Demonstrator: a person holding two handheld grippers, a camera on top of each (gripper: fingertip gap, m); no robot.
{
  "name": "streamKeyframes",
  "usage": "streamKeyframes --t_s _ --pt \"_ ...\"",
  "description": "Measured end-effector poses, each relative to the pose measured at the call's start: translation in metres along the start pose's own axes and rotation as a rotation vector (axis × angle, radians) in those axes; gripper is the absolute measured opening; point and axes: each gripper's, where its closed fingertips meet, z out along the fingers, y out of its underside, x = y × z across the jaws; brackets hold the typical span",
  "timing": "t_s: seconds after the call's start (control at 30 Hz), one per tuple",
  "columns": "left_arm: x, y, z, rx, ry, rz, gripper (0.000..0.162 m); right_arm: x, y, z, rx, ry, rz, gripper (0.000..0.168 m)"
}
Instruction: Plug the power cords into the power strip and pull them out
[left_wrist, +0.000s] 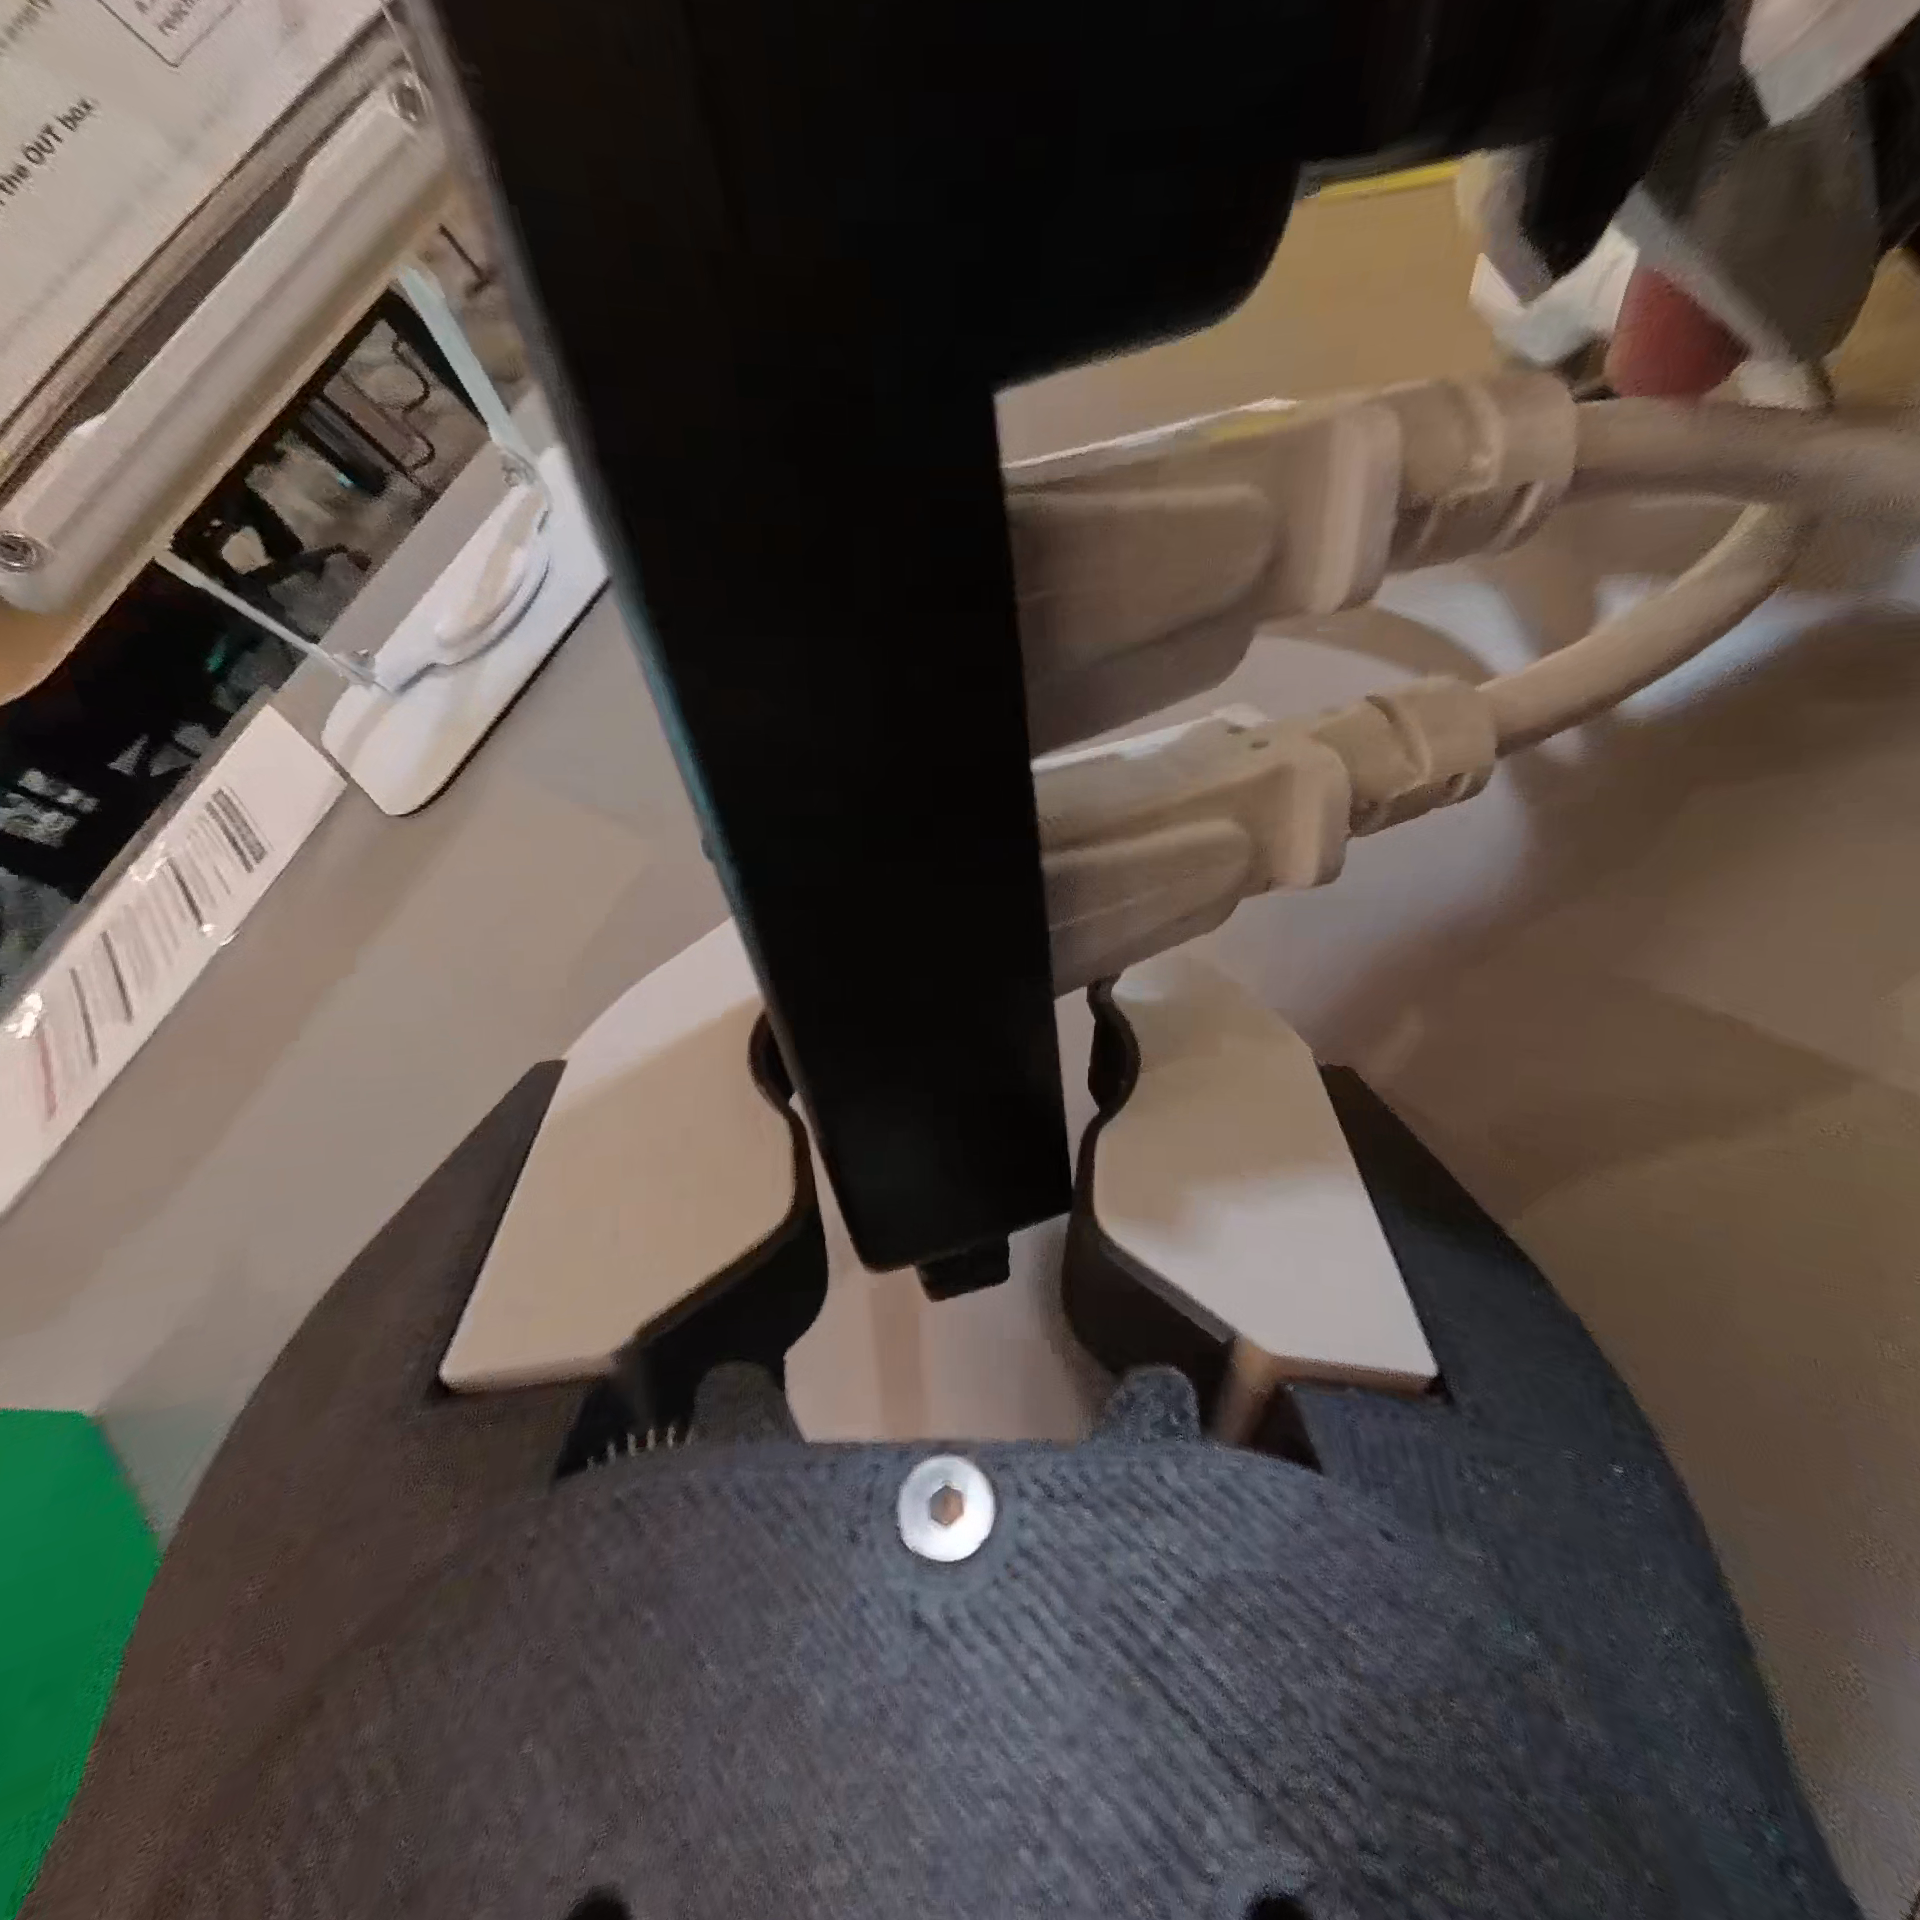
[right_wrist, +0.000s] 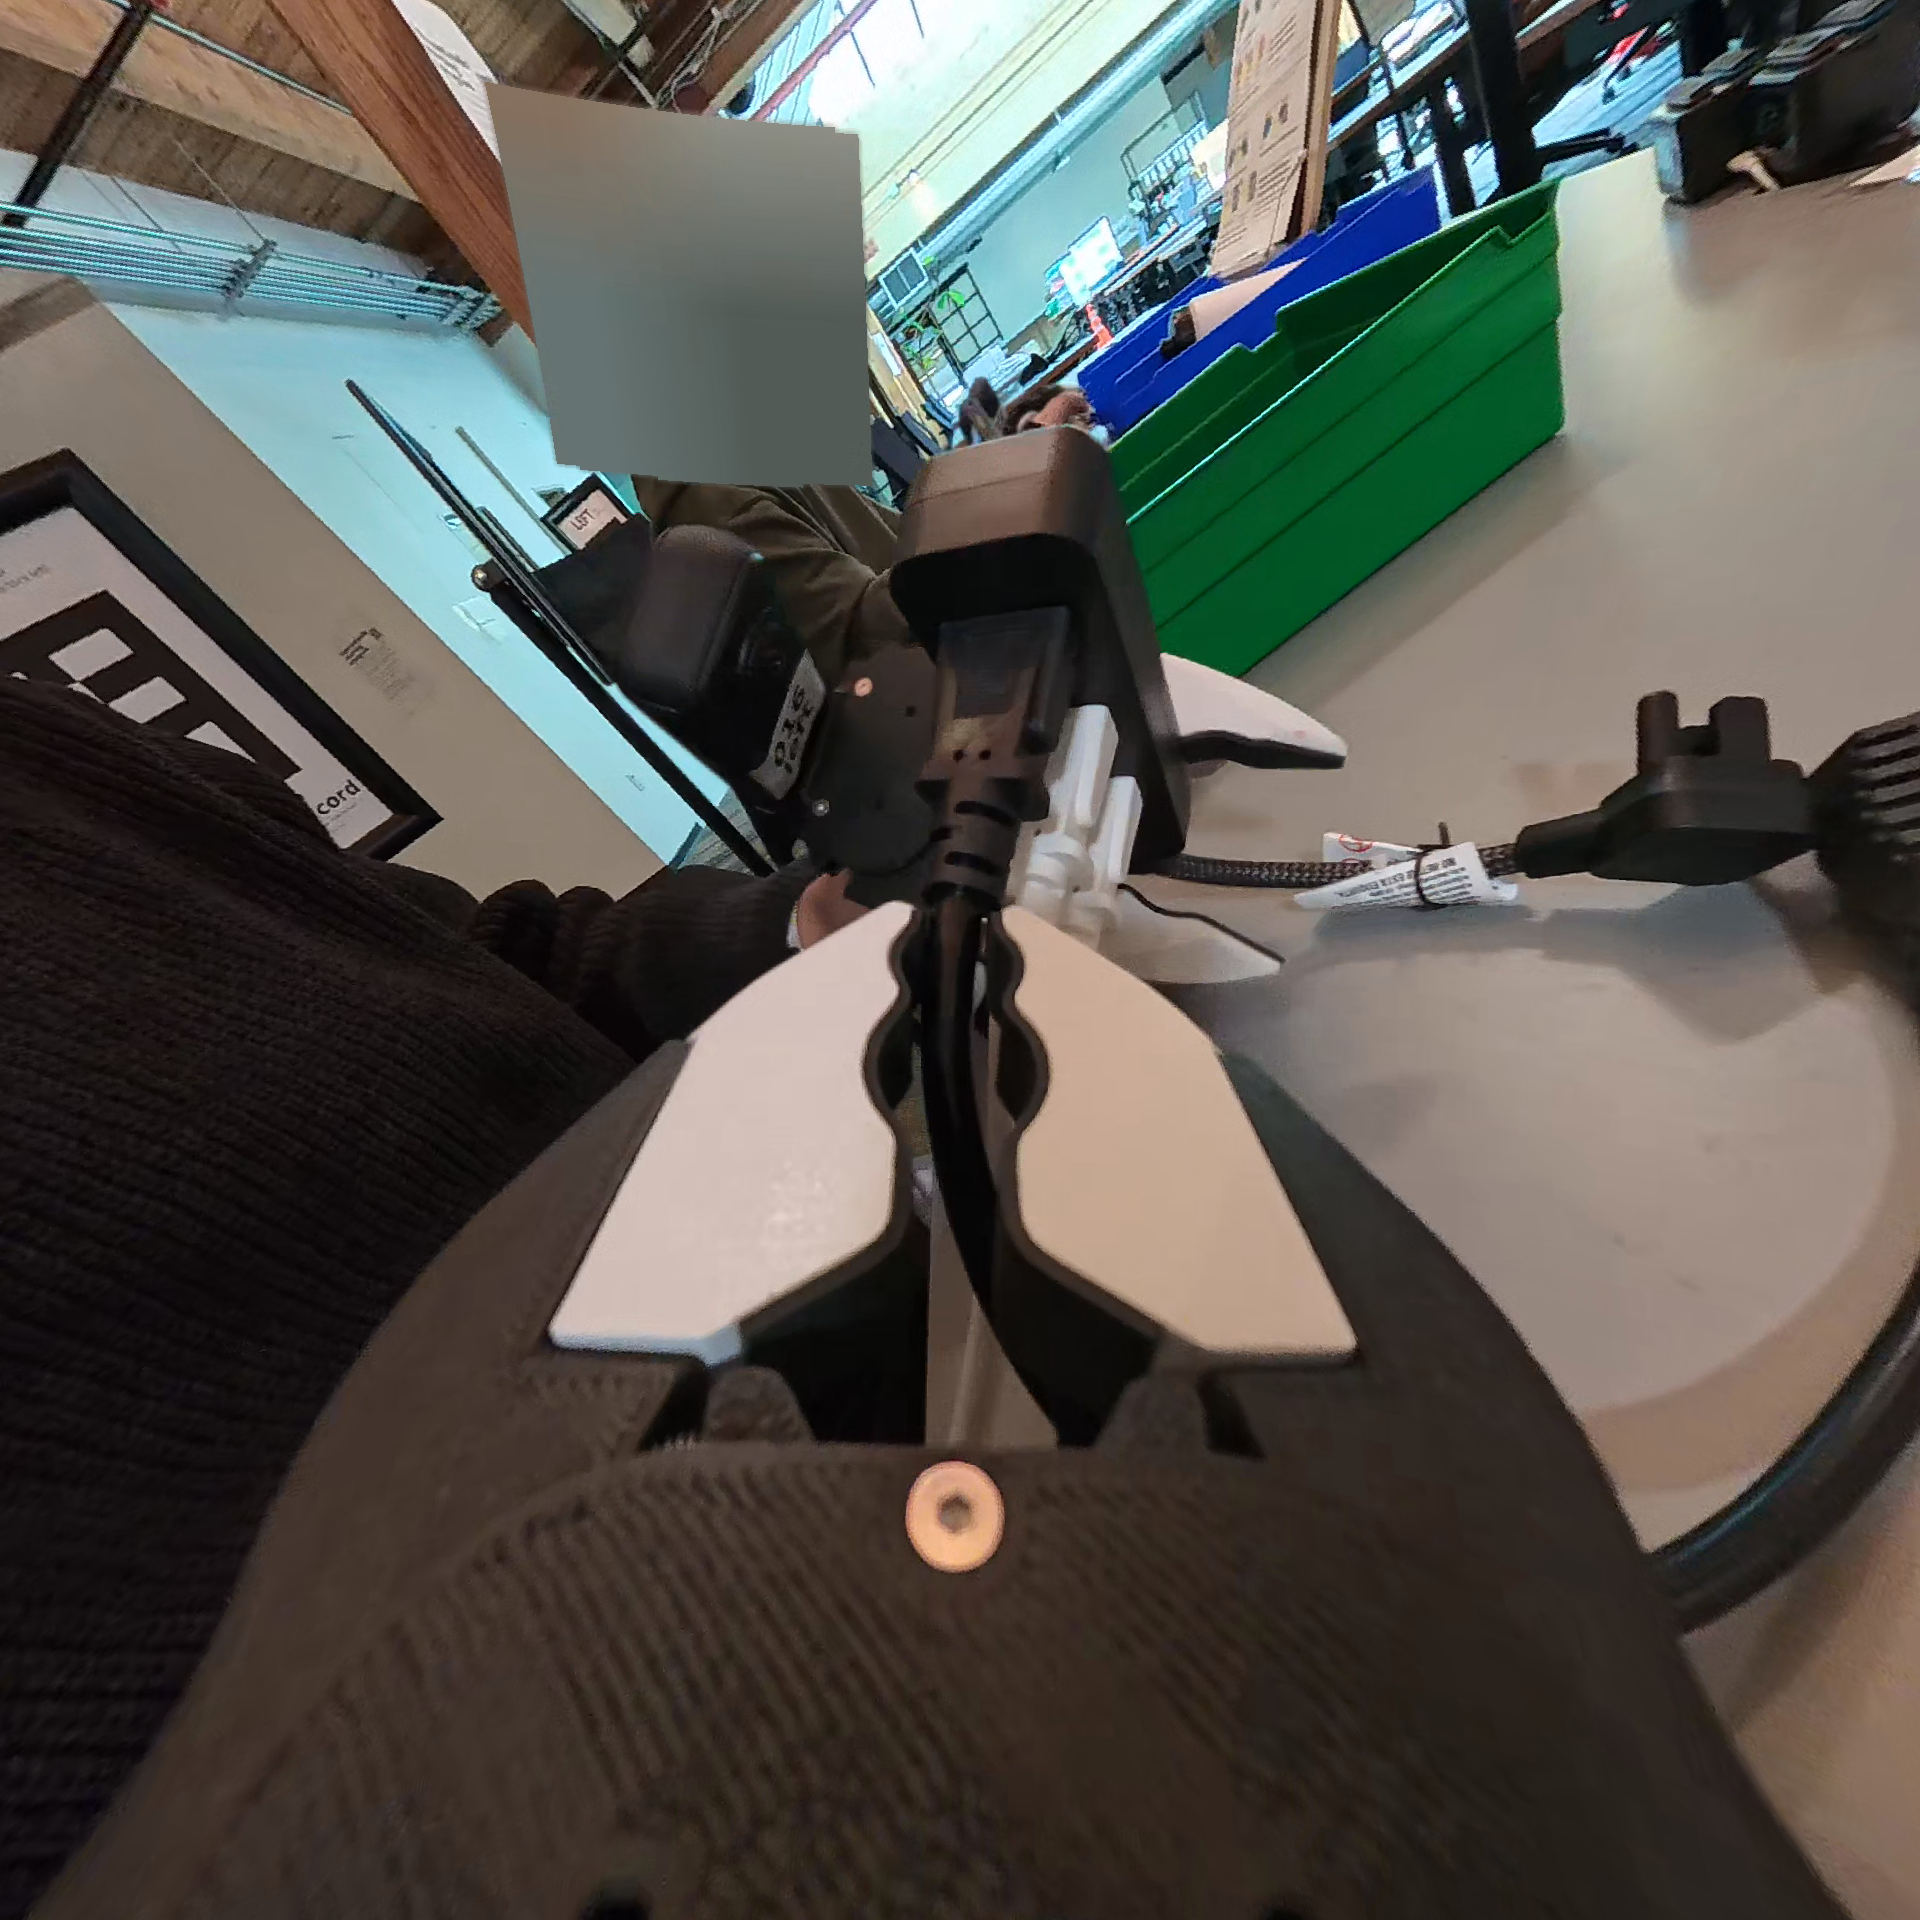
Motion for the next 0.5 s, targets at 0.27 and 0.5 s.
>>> streamKeyframes --t_s 0.27,0.5 --pt "-0.007 -0.003 0.015 0.062 -0.010 0.001 0.130 -0.008 0.008 0.005 -0.046 -0.046 0.006 0.011" --pt "0.000 -0.016 0.003 0.122 0.051 0.071 0.061 -0.012 0.008 0.006 -0.036 -0.081 0.030 0.011"
